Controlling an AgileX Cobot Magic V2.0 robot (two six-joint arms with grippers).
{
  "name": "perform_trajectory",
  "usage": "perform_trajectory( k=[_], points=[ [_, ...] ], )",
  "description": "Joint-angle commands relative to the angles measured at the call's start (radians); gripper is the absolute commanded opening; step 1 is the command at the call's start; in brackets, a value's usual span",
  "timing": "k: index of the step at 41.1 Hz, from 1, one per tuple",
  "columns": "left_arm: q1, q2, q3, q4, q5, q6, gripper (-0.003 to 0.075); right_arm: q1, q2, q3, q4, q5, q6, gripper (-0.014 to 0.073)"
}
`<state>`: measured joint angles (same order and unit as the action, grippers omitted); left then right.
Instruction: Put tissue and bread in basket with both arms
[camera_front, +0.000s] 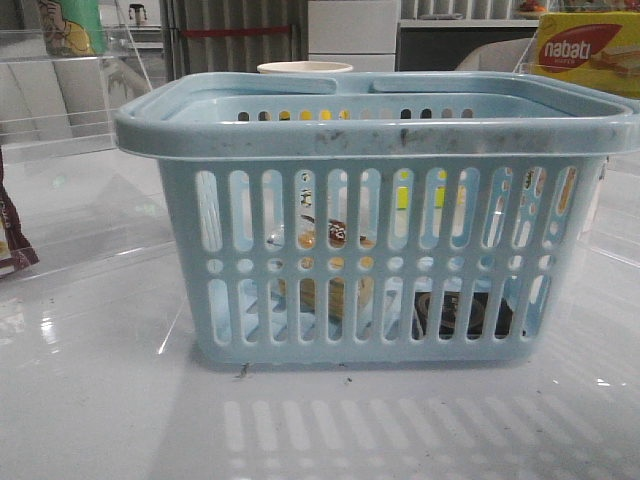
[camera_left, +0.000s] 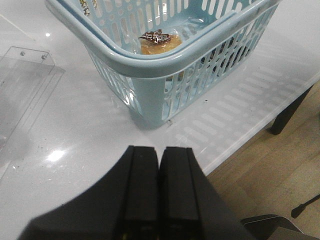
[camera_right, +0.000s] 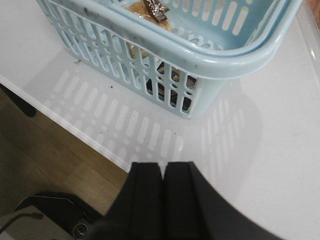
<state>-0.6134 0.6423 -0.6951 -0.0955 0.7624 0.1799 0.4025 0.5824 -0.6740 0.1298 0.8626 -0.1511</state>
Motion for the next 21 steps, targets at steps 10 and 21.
perform_trajectory(
  k=[10, 21],
  points=[
    [0.201, -0.181, 0.069, -0.017, -0.184, -0.005, 0.0093, -0.003, 0.0, -0.026, 0.0, -0.053, -0.012, 0.0057],
    [0.455, -0.437, 0.301, -0.007, -0.428, -0.005, 0.0093, -0.003, 0.0, -0.026, 0.0, -0.053, -0.012, 0.0057]
  ],
)
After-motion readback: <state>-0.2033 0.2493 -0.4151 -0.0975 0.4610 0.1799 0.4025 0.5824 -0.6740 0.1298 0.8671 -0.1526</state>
